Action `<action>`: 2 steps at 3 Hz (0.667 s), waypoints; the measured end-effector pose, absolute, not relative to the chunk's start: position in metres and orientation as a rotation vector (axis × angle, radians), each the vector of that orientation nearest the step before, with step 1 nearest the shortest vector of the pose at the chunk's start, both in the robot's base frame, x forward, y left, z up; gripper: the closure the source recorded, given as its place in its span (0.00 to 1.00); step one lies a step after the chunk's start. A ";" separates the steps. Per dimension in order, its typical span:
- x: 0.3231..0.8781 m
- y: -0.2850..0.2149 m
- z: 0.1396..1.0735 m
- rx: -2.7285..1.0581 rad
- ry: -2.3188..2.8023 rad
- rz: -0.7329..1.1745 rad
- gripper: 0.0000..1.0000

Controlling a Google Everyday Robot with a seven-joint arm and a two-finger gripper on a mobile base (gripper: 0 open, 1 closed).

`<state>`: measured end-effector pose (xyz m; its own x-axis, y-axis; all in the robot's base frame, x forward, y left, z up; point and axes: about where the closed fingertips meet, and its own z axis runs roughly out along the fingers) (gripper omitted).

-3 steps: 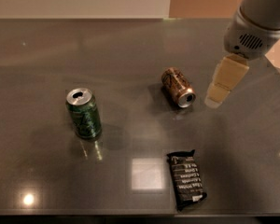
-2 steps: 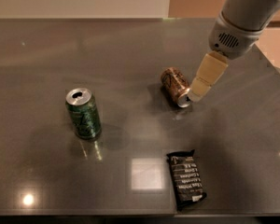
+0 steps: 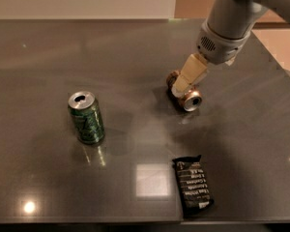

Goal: Pick orange can

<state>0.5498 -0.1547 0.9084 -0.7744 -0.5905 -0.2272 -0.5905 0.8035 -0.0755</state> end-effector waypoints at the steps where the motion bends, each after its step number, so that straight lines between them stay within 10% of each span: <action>1: 0.563 -0.144 0.890 -0.783 2.807 -0.010 0.00; 2: 0.572 -0.134 0.875 -0.723 2.842 -0.023 0.00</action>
Offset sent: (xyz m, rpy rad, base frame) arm 0.0317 0.0306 -0.0511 -0.0203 0.0544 -0.2070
